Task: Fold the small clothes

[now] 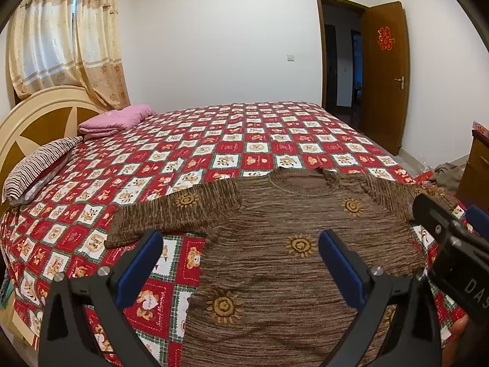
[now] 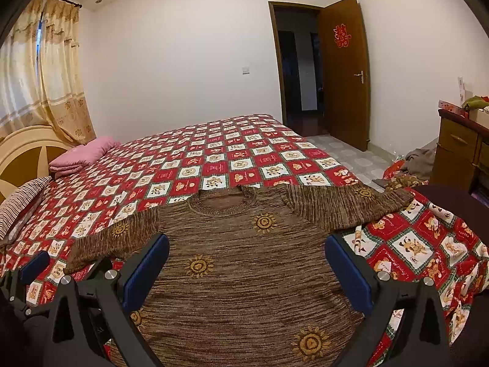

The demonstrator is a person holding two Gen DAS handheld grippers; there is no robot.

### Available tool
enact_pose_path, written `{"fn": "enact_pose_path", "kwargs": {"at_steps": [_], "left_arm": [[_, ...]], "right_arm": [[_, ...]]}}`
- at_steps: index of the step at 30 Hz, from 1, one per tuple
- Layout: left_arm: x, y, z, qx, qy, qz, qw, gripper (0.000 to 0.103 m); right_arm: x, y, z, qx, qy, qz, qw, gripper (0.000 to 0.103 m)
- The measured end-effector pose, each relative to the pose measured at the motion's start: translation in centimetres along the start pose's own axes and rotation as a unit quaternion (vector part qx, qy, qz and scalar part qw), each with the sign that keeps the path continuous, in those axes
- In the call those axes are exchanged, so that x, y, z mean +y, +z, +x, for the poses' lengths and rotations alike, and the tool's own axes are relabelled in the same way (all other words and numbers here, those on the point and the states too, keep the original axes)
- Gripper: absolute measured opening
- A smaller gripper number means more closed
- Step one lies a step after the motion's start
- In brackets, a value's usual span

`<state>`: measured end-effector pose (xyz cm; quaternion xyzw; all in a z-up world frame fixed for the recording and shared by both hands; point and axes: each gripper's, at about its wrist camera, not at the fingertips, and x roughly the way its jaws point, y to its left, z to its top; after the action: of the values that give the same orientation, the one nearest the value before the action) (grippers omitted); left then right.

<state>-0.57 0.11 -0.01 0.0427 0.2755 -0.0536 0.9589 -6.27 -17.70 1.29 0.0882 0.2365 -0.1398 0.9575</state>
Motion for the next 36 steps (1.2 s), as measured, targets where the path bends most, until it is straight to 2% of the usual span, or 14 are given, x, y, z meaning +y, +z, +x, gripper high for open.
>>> {"fn": "enact_pose_path", "kwargs": {"at_steps": [36], "left_arm": [[0.51,-0.28,0.15,0.008,0.001,0.002,1.0000,0.103]], "right_arm": [[-0.32,-0.47,0.66,0.012,-0.012,0.000,1.000,0.102]]}}
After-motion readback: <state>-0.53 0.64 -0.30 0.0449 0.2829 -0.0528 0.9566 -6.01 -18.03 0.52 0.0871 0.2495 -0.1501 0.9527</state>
